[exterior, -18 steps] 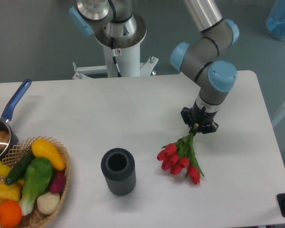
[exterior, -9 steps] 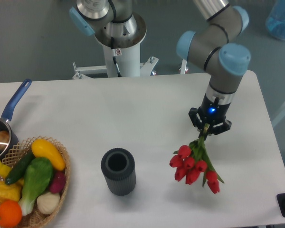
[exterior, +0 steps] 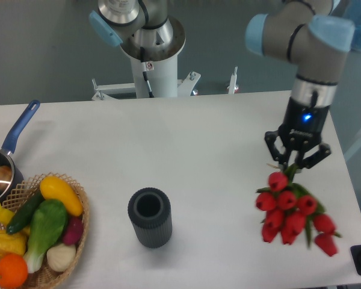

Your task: Pick up the flowers from the table

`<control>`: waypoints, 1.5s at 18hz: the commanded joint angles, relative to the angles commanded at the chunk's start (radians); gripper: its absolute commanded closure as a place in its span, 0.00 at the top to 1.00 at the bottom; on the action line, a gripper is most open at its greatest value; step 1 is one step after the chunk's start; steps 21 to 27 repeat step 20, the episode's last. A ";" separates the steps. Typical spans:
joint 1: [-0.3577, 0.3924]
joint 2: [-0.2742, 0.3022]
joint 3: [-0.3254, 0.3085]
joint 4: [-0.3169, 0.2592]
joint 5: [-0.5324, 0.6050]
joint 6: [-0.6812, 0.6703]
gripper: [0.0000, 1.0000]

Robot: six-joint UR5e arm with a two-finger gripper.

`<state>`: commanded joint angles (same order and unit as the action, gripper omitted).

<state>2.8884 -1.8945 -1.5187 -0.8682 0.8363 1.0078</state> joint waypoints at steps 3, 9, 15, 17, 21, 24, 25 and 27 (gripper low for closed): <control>0.022 0.008 0.002 0.000 -0.025 0.002 0.17; 0.026 0.014 0.003 0.002 -0.045 0.002 0.17; 0.034 0.018 0.003 0.002 -0.046 0.002 0.17; 0.032 0.020 0.003 0.002 -0.048 0.002 0.17; 0.043 0.023 0.003 0.002 -0.062 0.002 0.17; 0.043 0.023 0.003 0.002 -0.062 0.002 0.17; 0.043 0.023 0.003 0.002 -0.062 0.002 0.17; 0.043 0.023 0.003 0.002 -0.062 0.002 0.17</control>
